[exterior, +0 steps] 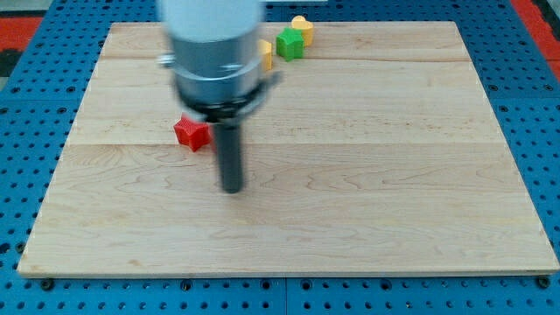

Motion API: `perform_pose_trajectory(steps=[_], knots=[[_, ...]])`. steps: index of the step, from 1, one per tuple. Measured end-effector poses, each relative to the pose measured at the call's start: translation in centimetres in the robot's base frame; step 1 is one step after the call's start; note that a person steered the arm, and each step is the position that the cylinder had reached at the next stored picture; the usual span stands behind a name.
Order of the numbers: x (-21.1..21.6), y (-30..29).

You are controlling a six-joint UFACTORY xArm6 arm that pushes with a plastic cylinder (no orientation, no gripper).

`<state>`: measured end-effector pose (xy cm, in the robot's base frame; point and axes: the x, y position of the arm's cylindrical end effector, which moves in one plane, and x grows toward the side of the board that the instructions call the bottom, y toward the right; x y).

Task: Move circles vertically with the yellow hexagon

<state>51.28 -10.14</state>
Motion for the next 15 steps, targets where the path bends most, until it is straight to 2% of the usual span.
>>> perform_pose_trajectory(steps=[1, 2, 3, 4, 5, 6, 8, 9, 10, 11, 12, 13, 14, 15], knots=[[-1.9, -1.0], [-6.1, 3.1], [-9.5, 4.4], [-10.4, 4.4], [-8.3, 0.9], [-12.0, -2.4], [-16.6, 3.6], [-18.1, 4.4], [-16.2, 0.6], [-11.7, 2.8], [-11.5, 5.7], [-13.2, 5.8], [-10.5, 8.9], [-11.4, 12.7]])
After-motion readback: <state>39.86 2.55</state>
